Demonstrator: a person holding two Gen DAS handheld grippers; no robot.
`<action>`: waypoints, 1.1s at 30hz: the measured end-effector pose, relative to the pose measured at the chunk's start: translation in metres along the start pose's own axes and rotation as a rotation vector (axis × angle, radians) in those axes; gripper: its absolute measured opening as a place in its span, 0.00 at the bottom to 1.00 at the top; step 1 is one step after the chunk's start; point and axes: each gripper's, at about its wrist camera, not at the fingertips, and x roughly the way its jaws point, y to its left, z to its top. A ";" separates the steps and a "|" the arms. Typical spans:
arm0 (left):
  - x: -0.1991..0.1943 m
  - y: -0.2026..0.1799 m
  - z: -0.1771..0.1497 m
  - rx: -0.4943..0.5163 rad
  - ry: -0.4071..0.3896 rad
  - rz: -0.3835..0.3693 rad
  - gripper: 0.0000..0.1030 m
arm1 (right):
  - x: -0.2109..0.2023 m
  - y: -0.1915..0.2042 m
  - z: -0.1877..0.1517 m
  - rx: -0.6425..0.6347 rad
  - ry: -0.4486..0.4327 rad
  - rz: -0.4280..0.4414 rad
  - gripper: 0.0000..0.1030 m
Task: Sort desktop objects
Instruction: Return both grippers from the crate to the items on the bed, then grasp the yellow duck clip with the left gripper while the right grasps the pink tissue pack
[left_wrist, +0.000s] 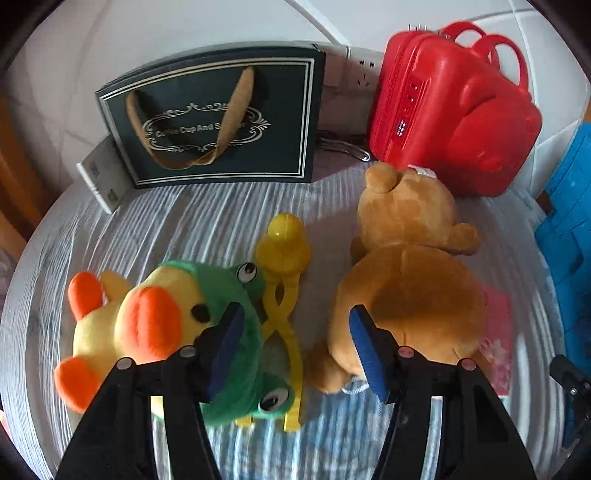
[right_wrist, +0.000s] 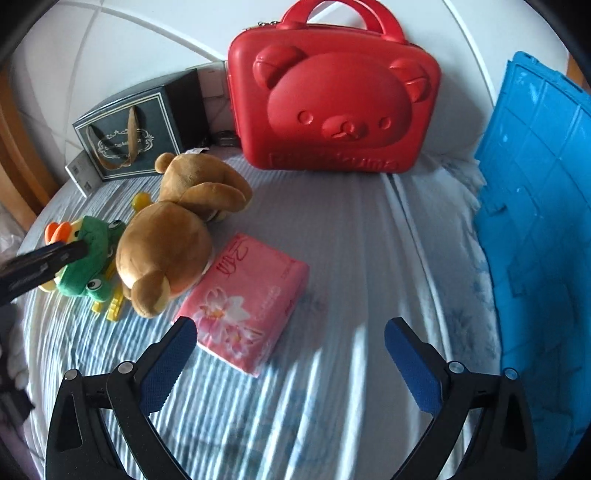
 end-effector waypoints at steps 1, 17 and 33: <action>0.012 0.000 0.006 0.008 0.014 0.015 0.57 | 0.003 -0.001 0.002 0.001 0.004 -0.004 1.00; 0.037 0.001 0.002 0.098 0.047 0.009 0.57 | 0.067 0.019 0.011 0.040 0.141 0.078 1.00; 0.098 0.011 0.056 0.020 0.237 -0.035 0.78 | 0.086 0.020 0.004 0.015 0.162 0.033 1.00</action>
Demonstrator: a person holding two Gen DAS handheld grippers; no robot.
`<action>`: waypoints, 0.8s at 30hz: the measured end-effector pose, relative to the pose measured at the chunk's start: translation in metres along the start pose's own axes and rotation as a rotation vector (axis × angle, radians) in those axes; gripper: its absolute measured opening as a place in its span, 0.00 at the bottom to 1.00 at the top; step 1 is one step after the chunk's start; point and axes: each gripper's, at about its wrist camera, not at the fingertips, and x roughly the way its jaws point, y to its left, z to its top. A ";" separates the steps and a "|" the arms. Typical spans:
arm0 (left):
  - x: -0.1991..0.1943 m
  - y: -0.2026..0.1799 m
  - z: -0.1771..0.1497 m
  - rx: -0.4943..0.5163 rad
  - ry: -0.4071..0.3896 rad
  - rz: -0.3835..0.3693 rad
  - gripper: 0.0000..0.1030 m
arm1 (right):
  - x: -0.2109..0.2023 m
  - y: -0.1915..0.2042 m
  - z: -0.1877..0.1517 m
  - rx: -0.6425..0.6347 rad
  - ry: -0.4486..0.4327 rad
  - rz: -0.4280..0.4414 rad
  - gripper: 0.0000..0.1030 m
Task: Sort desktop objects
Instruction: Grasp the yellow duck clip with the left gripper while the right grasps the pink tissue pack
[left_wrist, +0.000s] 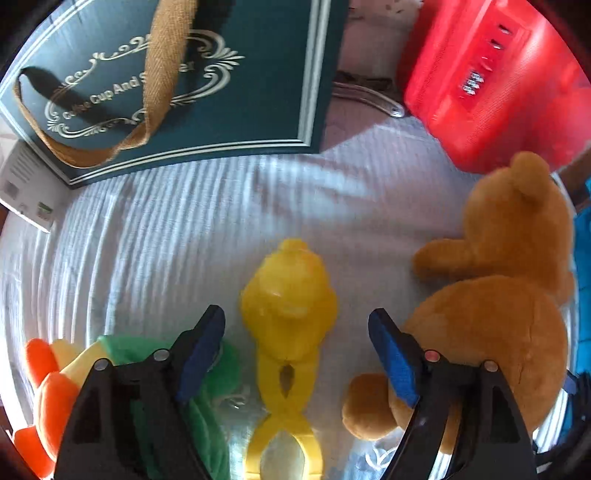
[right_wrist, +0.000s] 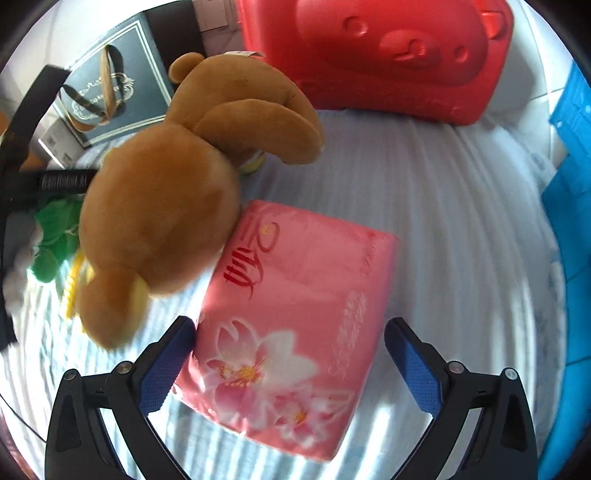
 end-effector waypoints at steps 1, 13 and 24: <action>-0.003 0.000 -0.003 0.002 -0.010 -0.010 0.78 | -0.002 -0.008 -0.002 0.008 0.007 -0.008 1.00; -0.008 0.004 -0.032 0.018 -0.095 0.092 0.73 | -0.016 -0.045 -0.010 0.066 0.005 -0.043 1.00; 0.008 0.011 -0.025 -0.016 -0.047 0.061 0.73 | 0.000 -0.028 0.008 0.076 -0.004 -0.037 1.00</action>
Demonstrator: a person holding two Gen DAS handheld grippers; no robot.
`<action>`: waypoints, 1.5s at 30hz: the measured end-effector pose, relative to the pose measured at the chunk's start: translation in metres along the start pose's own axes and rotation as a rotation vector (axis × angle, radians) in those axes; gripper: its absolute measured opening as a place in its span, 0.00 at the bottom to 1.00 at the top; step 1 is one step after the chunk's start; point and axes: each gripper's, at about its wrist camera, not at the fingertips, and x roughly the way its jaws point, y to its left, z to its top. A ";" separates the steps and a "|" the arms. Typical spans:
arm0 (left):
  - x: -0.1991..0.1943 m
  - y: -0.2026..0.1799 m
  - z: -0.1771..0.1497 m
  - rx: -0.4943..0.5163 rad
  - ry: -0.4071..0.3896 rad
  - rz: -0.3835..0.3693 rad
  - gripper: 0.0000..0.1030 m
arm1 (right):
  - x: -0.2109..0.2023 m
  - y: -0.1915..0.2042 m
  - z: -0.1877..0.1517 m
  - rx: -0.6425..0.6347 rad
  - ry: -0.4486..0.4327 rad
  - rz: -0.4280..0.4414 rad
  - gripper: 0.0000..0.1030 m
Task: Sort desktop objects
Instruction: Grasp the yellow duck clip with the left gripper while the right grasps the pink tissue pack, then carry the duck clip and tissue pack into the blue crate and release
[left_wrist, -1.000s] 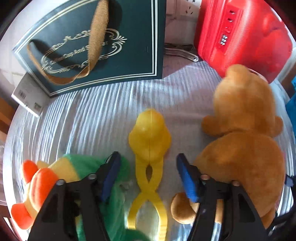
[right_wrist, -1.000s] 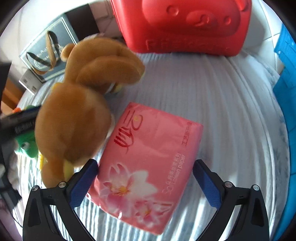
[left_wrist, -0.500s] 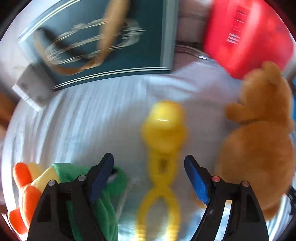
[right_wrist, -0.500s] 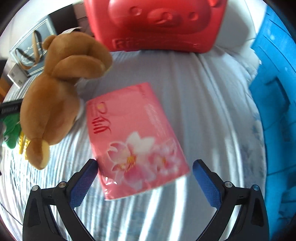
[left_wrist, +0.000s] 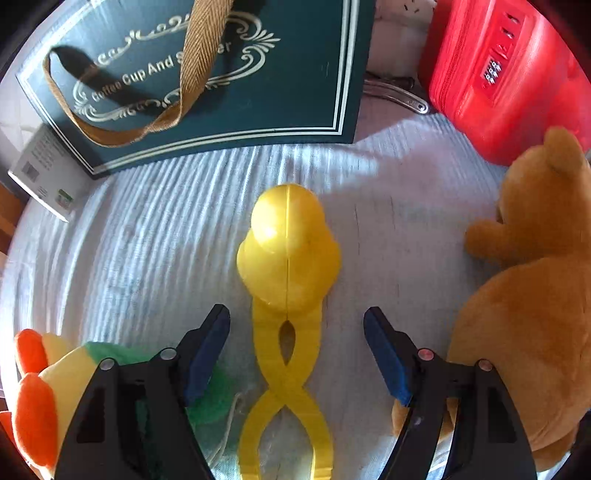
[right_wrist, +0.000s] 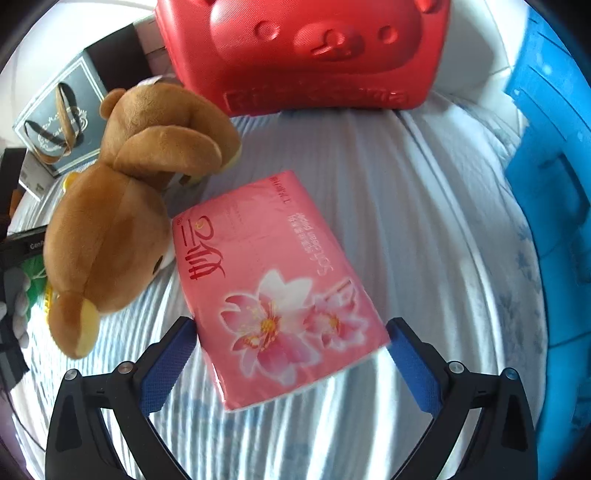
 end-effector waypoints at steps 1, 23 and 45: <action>0.000 0.001 0.000 -0.004 0.006 -0.008 0.68 | 0.000 0.002 0.002 -0.018 -0.009 -0.004 1.00; -0.162 -0.027 -0.069 0.021 -0.316 -0.033 0.31 | -0.078 0.012 -0.021 -0.119 -0.126 0.032 0.84; -0.401 -0.158 -0.210 0.150 -0.667 -0.209 0.31 | -0.352 -0.053 -0.129 -0.074 -0.582 0.026 0.85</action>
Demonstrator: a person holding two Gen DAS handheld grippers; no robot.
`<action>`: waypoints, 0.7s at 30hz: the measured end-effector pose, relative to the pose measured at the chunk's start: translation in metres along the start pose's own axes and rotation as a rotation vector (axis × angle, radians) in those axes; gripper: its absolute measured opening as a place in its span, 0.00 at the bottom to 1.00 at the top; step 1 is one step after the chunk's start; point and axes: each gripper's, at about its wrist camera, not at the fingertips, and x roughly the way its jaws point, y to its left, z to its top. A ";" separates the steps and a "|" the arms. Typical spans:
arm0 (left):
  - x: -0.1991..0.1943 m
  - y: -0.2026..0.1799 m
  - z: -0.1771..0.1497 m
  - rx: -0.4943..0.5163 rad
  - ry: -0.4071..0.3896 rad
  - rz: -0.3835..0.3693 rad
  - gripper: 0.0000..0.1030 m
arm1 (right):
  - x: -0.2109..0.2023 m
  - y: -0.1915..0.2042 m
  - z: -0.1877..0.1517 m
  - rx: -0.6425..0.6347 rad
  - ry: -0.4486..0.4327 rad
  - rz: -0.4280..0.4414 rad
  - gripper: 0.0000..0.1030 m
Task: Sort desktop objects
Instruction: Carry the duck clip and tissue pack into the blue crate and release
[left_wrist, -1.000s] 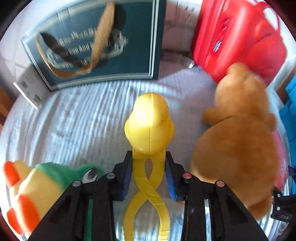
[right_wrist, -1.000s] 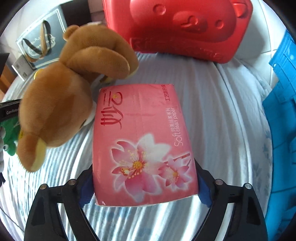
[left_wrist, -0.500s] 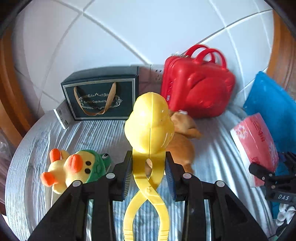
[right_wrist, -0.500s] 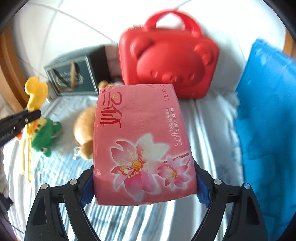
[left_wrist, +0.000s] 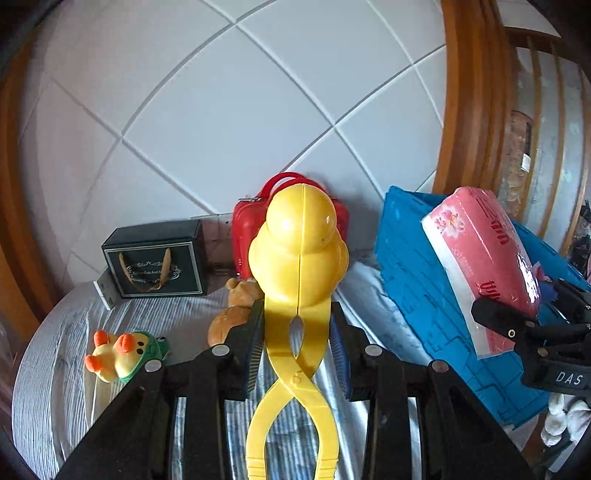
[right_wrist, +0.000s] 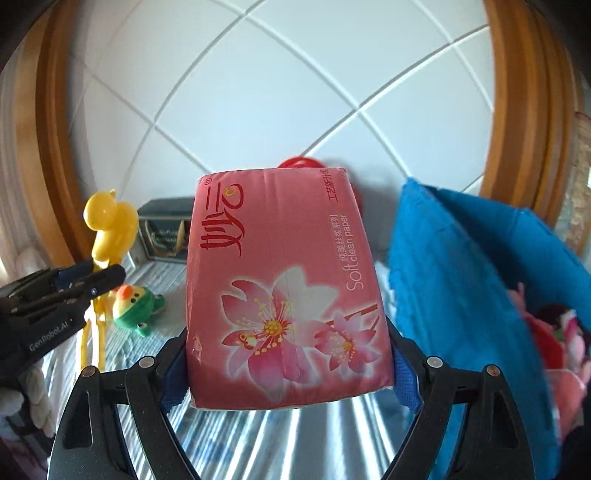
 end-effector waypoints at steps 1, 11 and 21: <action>-0.004 -0.012 0.002 0.008 -0.010 -0.011 0.32 | -0.010 -0.009 0.000 0.012 -0.010 -0.003 0.85; -0.035 -0.166 0.044 0.080 -0.110 -0.149 0.31 | -0.114 -0.133 -0.001 0.090 -0.140 -0.144 0.85; -0.029 -0.324 0.081 0.140 -0.140 -0.250 0.32 | -0.160 -0.289 -0.026 0.170 -0.140 -0.302 0.85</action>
